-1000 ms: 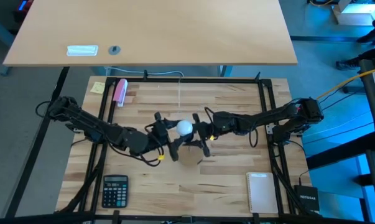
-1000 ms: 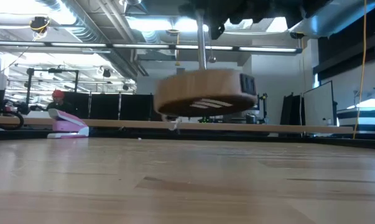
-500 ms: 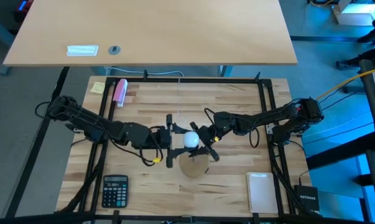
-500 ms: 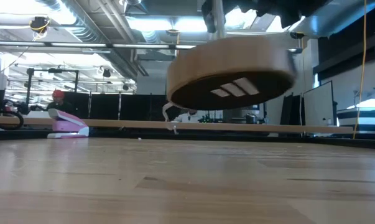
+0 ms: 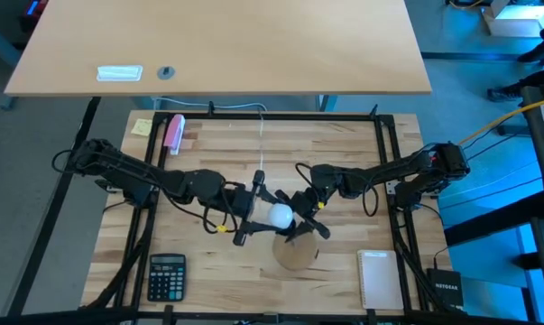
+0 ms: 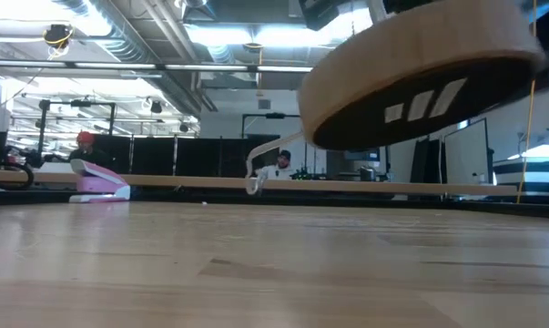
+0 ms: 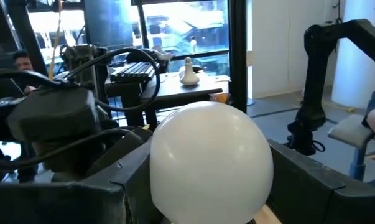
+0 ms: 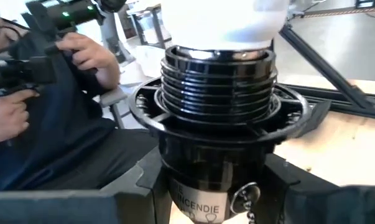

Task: Screw lightbulb
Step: Insert the white lightbulb into the brown lamp

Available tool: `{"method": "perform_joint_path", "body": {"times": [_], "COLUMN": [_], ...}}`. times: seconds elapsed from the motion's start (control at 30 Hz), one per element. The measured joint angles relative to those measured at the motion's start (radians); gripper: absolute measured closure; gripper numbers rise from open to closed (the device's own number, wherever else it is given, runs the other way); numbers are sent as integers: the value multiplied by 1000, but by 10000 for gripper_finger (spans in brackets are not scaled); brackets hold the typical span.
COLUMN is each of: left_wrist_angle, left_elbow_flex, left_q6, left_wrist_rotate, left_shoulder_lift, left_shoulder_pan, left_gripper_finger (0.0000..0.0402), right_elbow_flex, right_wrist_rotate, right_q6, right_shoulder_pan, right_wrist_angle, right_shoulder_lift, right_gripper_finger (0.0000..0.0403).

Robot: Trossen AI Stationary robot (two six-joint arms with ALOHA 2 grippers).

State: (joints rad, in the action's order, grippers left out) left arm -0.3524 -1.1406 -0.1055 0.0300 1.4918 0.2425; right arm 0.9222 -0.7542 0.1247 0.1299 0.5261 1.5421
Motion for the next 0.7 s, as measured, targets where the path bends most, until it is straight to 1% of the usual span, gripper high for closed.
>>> {"method": "perform_joint_path", "body": {"times": [0.1, 0.27, 0.37, 0.43, 0.63, 0.7], "left_wrist_angle": [-15, 0, 9, 9, 109, 116], "left_elbow_flex": [1, 6, 7, 6, 5, 3], "left_q6": [48, 43, 43, 45, 42, 46], "left_wrist_rotate": [34, 73, 80, 96, 240, 279], "left_shoulder_lift": [0, 2, 3, -10, -78, -107], "left_shoulder_pan": [-6, -2, 4, 11, 54, 78], "left_gripper_finger": [136, 88, 68, 62, 63, 65], "right_elbow_flex": [0, 6, 8, 7, 7, 6], "right_wrist_rotate": [43, 104, 151, 186, 243, 279], "right_q6": [-26, -40, -43, -47, -47, -49], "right_shoulder_pan": [2, -3, -6, -13, -39, -40], "right_wrist_angle": [-10, -37, -38, -47, -59, -52], "right_shoulder_lift": [-1, -5, -9, -8, -6, -6], "right_gripper_finger": [254, 254, 254, 254, 254, 254]}}
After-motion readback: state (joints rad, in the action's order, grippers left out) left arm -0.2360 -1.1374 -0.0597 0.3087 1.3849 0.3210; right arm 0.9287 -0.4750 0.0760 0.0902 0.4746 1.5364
